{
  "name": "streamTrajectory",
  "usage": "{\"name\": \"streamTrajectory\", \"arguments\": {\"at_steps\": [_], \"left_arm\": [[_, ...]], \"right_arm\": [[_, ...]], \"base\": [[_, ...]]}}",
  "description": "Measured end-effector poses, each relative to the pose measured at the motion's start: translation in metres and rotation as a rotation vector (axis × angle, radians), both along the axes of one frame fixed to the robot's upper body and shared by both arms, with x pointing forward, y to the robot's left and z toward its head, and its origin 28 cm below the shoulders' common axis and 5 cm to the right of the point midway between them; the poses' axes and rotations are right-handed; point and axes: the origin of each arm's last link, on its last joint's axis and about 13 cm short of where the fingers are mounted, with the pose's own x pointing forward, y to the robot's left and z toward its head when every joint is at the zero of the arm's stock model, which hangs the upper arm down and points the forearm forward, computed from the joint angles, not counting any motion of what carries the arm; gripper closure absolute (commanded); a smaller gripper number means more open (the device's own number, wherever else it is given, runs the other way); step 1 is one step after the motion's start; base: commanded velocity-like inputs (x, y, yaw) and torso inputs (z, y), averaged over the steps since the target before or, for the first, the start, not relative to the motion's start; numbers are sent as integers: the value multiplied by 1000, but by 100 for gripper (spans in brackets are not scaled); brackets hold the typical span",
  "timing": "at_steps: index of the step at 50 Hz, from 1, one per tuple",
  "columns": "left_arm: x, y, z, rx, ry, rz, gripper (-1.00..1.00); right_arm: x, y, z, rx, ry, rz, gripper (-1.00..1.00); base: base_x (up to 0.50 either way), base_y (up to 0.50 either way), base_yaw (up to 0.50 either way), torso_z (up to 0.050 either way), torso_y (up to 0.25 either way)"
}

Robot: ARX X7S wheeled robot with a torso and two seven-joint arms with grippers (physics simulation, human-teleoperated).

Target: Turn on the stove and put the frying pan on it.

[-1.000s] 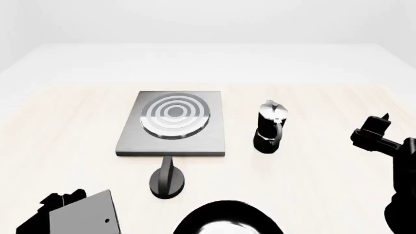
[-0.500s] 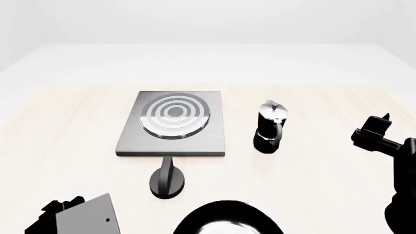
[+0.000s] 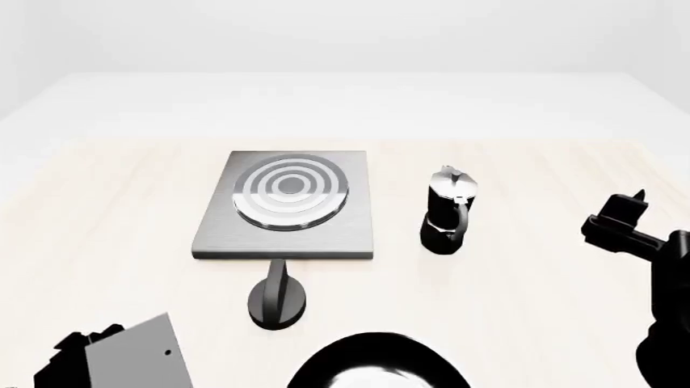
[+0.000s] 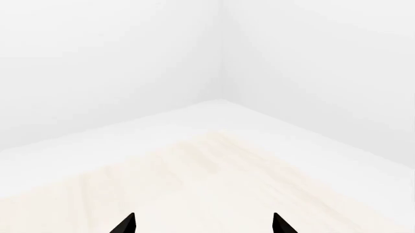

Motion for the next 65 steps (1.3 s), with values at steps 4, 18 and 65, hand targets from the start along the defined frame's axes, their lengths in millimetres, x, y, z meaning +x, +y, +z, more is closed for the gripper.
{"name": "streamTrajectory", "arguments": {"at_steps": [4, 18, 65], "left_arm": [[1, 1, -1, 3, -1, 7, -100], [5, 2, -4, 8, -14, 21, -100], [38, -2, -52, -29, 88, -24, -100]], "right_arm": [[0, 0, 0, 0, 1, 0, -100], [0, 0, 0, -1, 2, 1, -100], [-2, 0, -2, 3, -6, 0, -100]], "base": [[0, 0, 0, 0, 0], [0, 0, 0, 0, 0], [0, 0, 0, 0, 0]]}}
